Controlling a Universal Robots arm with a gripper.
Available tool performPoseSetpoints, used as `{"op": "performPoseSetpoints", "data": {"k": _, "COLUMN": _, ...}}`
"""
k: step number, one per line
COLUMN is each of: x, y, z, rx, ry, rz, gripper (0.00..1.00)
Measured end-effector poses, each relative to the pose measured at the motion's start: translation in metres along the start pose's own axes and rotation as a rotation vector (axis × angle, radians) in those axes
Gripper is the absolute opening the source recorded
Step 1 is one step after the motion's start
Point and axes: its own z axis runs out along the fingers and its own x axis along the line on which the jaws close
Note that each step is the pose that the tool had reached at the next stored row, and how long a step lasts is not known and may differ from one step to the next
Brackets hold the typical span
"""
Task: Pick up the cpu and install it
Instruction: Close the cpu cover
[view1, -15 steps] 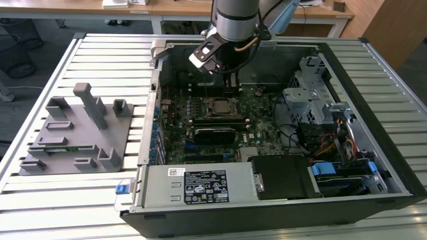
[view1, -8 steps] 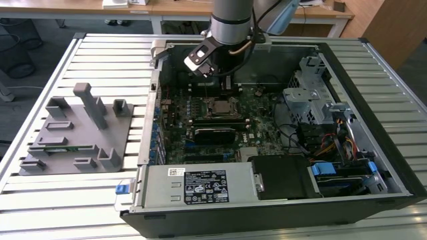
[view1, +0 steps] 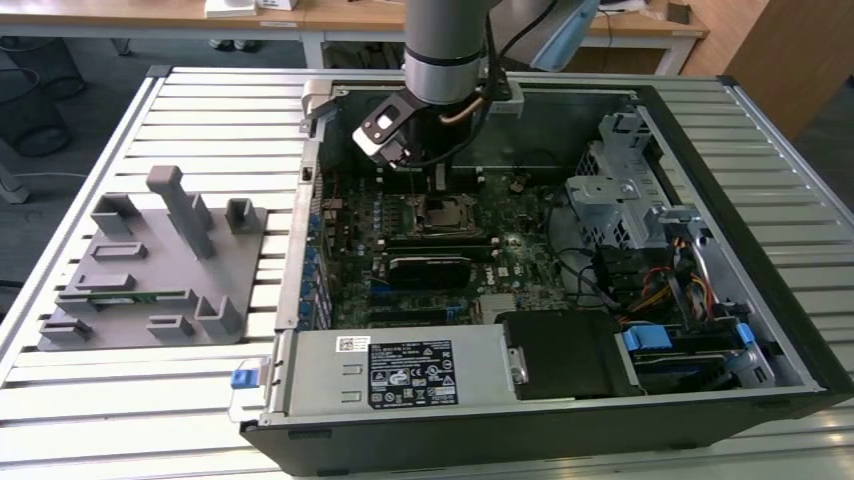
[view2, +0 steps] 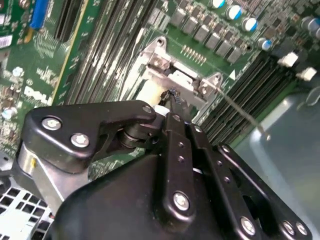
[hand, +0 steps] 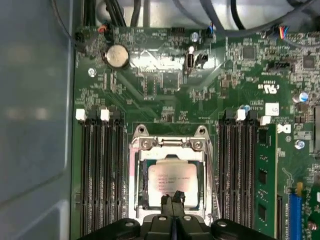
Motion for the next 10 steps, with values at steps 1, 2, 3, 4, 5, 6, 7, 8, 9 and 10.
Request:
{"op": "performPoseSetpoints", "data": {"k": 1, "x": 0.0, "y": -0.0018, "z": 0.0011, "rx": 0.0, "ry": -0.0001, "rz": 0.0, "gripper": 0.11}}
{"op": "performPoseSetpoints", "data": {"k": 2, "x": 0.0, "y": -0.0038, "z": 0.0019, "rx": 0.0001, "ry": -0.0003, "rz": 0.0, "gripper": 0.11}}
{"op": "performPoseSetpoints", "data": {"k": 3, "x": 0.0, "y": -0.0057, "z": 0.0029, "rx": 0.0001, "ry": -0.0003, "rz": 0.0, "gripper": 0.11}}
{"op": "performPoseSetpoints", "data": {"k": 4, "x": 0.0, "y": -0.0072, "z": 0.004, "rx": 0.0, "ry": -0.0001, "rz": 0.0, "gripper": 0.11}}
{"op": "performPoseSetpoints", "data": {"k": 5, "x": 0.0001, "y": -0.0086, "z": 0.0051, "rx": 0.0, "ry": -0.0001, "rz": 0.0, "gripper": 0.11}}
{"op": "performPoseSetpoints", "data": {"k": 6, "x": 0.0001, "y": -0.0097, "z": 0.0063, "rx": 0.0, "ry": -0.0001, "rz": 0.0, "gripper": 0.11}}
{"op": "performPoseSetpoints", "data": {"k": 7, "x": 0.0001, "y": -0.0106, "z": 0.0077, "rx": 0.0, "ry": -0.0001, "rz": 0.0, "gripper": 0.11}}
{"op": "performPoseSetpoints", "data": {"k": 8, "x": 0.0001, "y": -0.0113, "z": 0.0093, "rx": 0.0, "ry": -0.0001, "rz": 0.0, "gripper": 0.11}}
{"op": "performPoseSetpoints", "data": {"k": 9, "x": 0.0001, "y": -0.0119, "z": 0.0108, "rx": 0.0001, "ry": -0.0003, "rz": 0.0, "gripper": 0.11}}
{"op": "performPoseSetpoints", "data": {"k": 10, "x": 0.0001, "y": -0.0124, "z": 0.0124, "rx": 0.0001, "ry": -0.0003, "rz": 0.0, "gripper": 0.11}}
